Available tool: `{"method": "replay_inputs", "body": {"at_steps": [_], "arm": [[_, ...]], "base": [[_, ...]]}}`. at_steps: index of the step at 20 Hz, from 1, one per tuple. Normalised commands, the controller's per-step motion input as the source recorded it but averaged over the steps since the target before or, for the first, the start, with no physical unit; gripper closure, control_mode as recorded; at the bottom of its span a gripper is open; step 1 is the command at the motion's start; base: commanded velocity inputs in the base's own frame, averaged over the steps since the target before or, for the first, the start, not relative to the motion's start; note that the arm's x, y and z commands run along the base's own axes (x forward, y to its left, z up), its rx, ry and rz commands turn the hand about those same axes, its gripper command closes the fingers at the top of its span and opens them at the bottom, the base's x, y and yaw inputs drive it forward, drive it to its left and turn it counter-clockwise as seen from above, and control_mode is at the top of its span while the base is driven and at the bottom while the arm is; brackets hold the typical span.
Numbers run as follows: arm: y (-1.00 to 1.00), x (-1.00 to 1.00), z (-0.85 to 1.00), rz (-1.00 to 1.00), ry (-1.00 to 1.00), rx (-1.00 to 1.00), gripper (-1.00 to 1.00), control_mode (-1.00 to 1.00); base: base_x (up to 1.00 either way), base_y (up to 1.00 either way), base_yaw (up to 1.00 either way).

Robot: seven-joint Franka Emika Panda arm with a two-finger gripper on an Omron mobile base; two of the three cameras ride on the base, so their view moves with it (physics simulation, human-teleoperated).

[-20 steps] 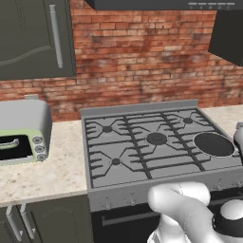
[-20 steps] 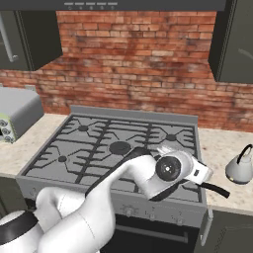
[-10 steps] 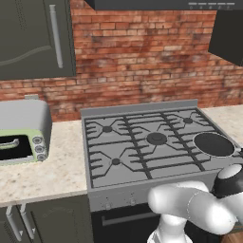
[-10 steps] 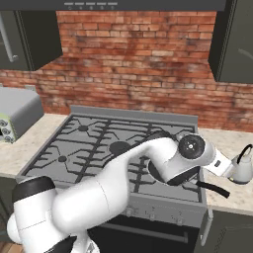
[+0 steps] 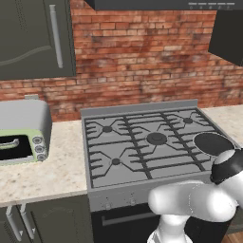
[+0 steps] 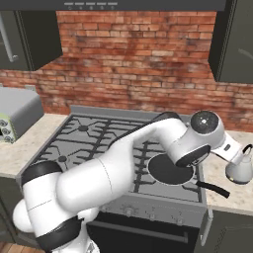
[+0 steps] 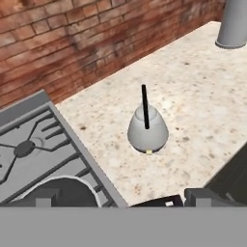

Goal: Pick the kettle from the counter and place it on a stove burner. Then turn the burner on.

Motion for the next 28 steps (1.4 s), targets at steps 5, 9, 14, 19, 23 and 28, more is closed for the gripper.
{"method": "replay_inputs", "body": {"at_steps": [5,9,14,19,23,28], "arm": [[-0.12,0.06,-0.08,0.02,0.0,-0.01,-1.0,-1.0],[-0.27,0.19,-0.09,0.0,0.01,0.0,-1.0,-1.0],[-0.38,0.22,-0.08,0.0,0.03,0.0,-1.0,-1.0],[-0.38,0.25,-0.12,0.0,0.06,0.0,-1.0,-1.0],[-0.34,0.25,-0.15,0.0,0.08,0.0,-1.0,-1.0],[-0.22,0.24,-0.28,0.0,0.1,0.0,-1.0,-1.0]], "base": [[0.0,0.0,0.0],[0.0,0.0,0.0],[0.0,0.0,0.0],[0.0,0.0,0.0],[0.0,0.0,0.0],[0.0,0.0,0.0]]}}
